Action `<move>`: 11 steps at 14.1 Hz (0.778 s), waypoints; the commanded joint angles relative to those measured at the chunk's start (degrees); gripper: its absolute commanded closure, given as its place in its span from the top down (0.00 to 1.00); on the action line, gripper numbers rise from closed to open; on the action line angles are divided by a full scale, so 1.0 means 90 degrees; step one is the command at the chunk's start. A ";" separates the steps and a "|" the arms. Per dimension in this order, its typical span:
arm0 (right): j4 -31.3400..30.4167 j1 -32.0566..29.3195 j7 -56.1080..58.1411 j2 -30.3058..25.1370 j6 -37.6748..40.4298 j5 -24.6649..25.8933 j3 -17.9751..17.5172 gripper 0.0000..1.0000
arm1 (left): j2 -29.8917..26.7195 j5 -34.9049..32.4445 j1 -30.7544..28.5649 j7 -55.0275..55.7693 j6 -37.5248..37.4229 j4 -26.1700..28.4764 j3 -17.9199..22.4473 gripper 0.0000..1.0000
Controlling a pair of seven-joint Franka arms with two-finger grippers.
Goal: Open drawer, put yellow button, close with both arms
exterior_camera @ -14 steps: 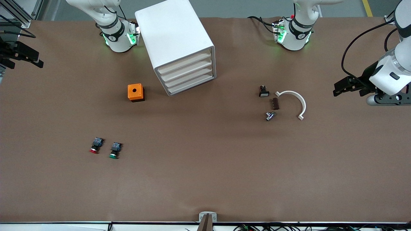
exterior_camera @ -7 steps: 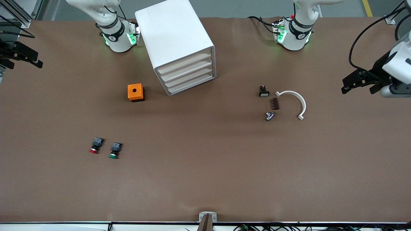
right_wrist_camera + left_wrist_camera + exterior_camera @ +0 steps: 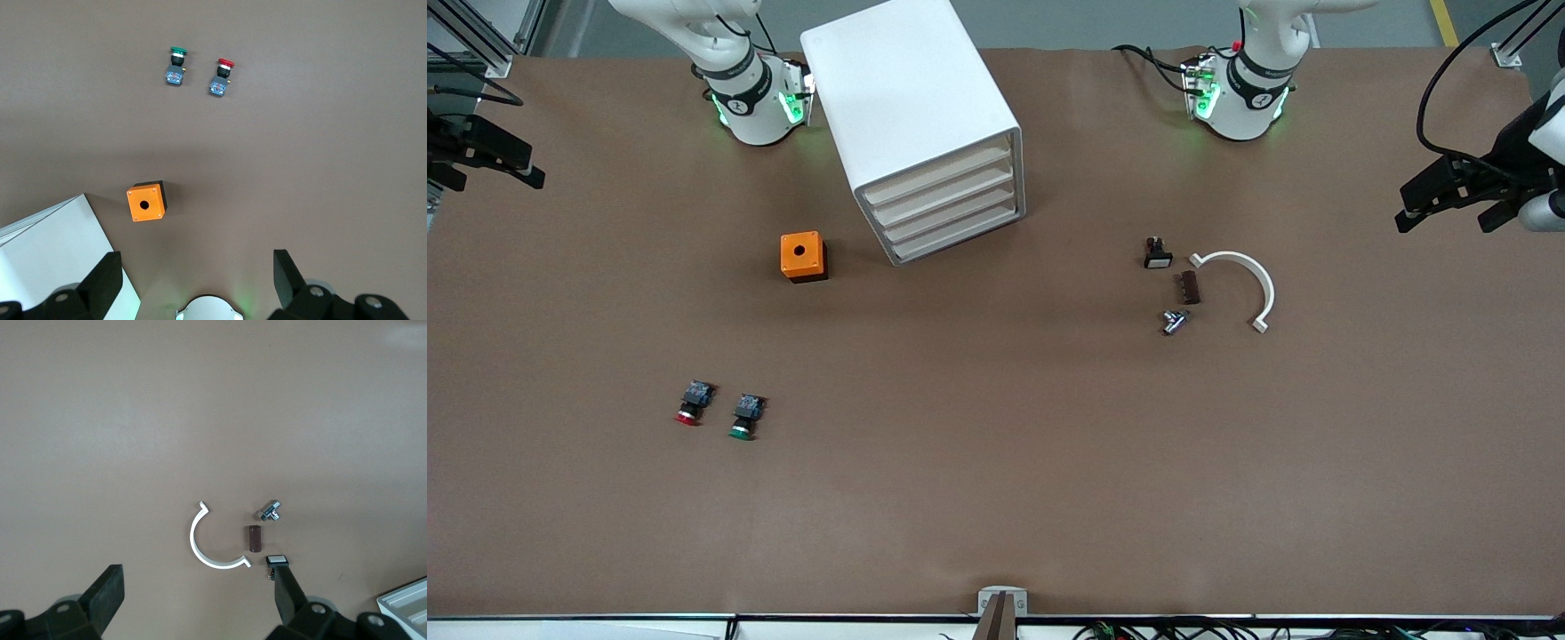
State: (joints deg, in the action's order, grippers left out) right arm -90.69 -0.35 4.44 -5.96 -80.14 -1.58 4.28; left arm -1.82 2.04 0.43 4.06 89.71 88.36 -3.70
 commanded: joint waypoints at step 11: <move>-0.0129 0.0214 0.0064 -0.0197 -0.0021 -0.0098 0.0159 1.00 | 0.0065 -0.0129 -0.0047 -0.0070 -0.0222 -0.0101 -0.0117 0.99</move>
State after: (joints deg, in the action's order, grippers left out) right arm -90.69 1.27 4.51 -5.99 -80.15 -1.63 5.26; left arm -1.38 2.04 0.44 4.06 88.51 88.37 -4.18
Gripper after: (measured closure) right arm 0.000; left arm 0.004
